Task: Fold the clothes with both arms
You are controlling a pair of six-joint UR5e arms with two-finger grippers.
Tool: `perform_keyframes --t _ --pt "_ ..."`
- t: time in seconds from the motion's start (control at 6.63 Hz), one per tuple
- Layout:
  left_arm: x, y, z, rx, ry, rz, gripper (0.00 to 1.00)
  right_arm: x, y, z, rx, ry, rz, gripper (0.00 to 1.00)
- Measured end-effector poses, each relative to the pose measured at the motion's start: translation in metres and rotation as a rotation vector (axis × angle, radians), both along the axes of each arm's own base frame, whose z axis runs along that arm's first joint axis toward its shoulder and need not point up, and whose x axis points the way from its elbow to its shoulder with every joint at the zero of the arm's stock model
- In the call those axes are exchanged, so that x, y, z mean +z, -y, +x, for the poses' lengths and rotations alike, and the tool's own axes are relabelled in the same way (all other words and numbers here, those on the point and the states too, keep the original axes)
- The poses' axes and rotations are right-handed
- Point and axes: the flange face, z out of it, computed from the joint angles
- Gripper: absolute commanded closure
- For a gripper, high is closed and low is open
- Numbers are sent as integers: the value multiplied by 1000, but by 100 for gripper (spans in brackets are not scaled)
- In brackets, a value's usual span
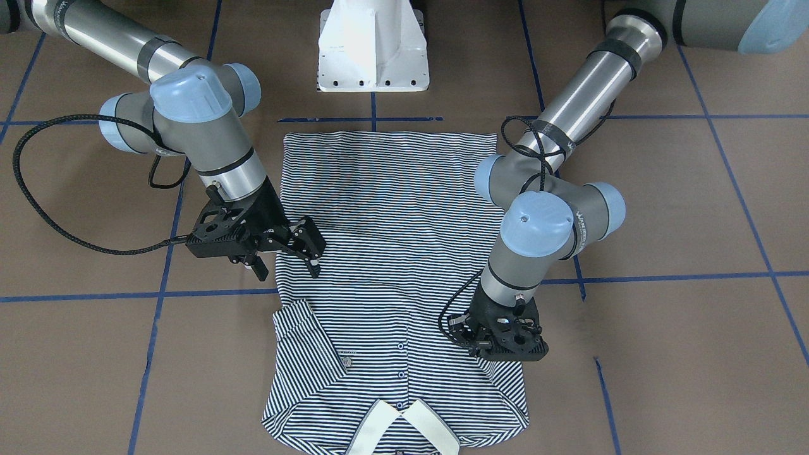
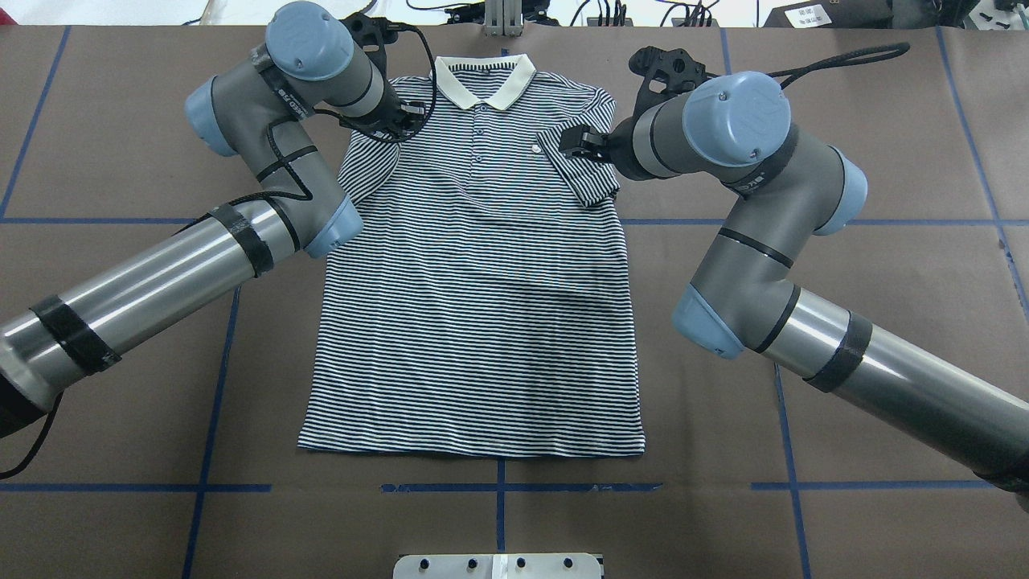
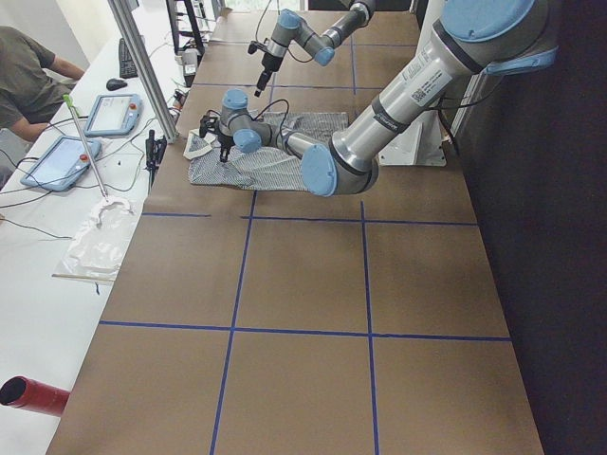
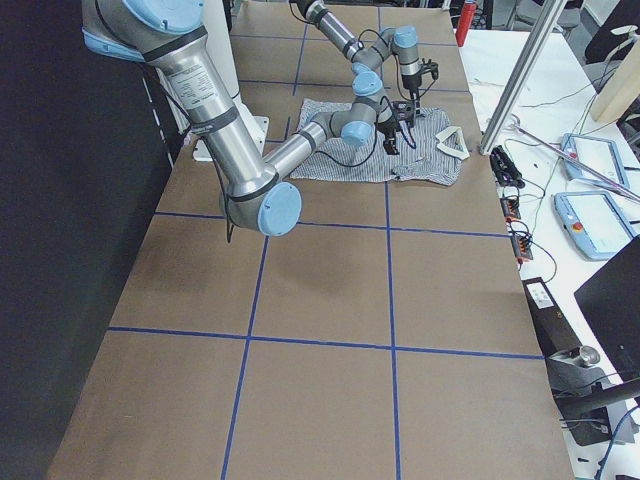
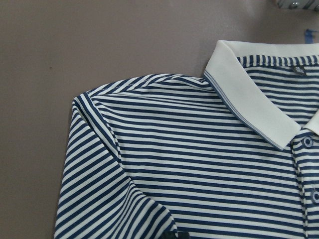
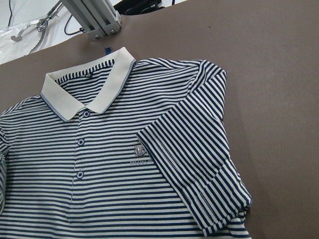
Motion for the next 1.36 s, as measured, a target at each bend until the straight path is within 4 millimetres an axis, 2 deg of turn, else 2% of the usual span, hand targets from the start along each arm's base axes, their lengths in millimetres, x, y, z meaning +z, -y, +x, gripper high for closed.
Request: perform_keyframes --t 0.15,0.45,0.6,0.75,0.9,1.06,1.21,1.36 --pt "-13 -13 -12 10 -35 27 24 5 -24 -2 -3 29 -43 0" --pt "-18 -76 -60 92 -149 73 24 13 -100 -13 -15 55 -191 0" --pt "-18 -104 -83 116 -185 94 25 15 -156 -26 -5 23 -262 2" --pt "-17 -117 -94 124 -198 103 25 27 -215 -45 45 -7 -317 4" --pt "-15 -122 -98 119 -207 90 25 39 -263 -62 107 -31 -377 9" --pt "-14 -124 -98 108 -220 67 25 45 -295 -70 150 -64 -429 11" --pt "-15 -125 -97 102 -229 55 25 52 -313 -75 179 -92 -463 19" --pt "-15 -126 -96 98 -234 48 25 61 -320 -75 192 -114 -476 27"
